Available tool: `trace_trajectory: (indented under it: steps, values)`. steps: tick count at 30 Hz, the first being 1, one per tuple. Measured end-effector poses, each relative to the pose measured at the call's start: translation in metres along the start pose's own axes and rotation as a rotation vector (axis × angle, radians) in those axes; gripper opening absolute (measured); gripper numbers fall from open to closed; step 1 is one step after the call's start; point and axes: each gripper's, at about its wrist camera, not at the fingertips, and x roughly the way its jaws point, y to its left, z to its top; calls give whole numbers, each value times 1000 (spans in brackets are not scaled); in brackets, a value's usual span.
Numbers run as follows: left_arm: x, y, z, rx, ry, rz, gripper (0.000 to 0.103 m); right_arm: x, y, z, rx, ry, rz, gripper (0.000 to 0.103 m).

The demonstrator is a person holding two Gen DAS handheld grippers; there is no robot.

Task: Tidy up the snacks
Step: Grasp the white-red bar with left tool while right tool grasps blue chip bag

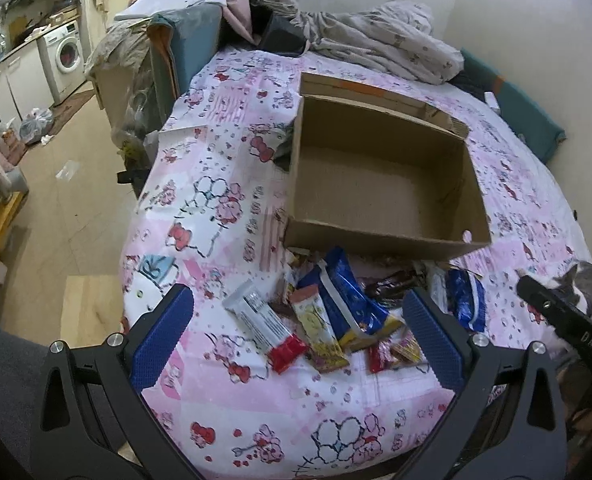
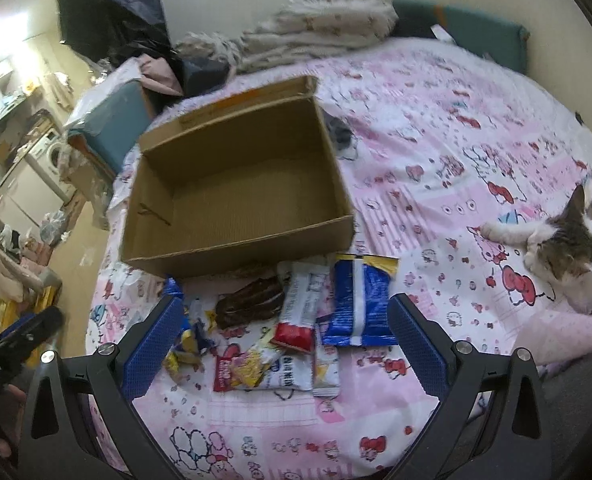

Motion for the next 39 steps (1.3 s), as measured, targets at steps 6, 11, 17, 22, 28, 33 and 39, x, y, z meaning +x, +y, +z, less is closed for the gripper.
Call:
trace_trajectory:
  steps: [6, 11, 17, 22, 28, 33, 39]
  values:
    - [22, 9, 21, -44, 84, 35, 103, 37, -32, 22, 113, 196, 49, 102]
    - [44, 20, 30, -100, 159, 46, 103, 74, -67, 29, 252, 334, 43, 99]
    - [71, 36, 28, -175, 207, 61, 101, 109, -76, 33, 249, 430, -42, 92]
    - [93, 52, 19, -232, 260, 73, 93, 145, -69, 27, 186, 521, -95, 76]
    - [113, 71, 2, -292, 334, 117, 89, 168, -61, 19, 146, 570, -136, 70]
    - [132, 70, -15, -329, 414, 96, 56, 160, -55, 23, 125, 538, -138, 41]
    - [154, 54, -31, -335, 479, 78, 51, 131, -68, 32, 176, 497, -92, 37]
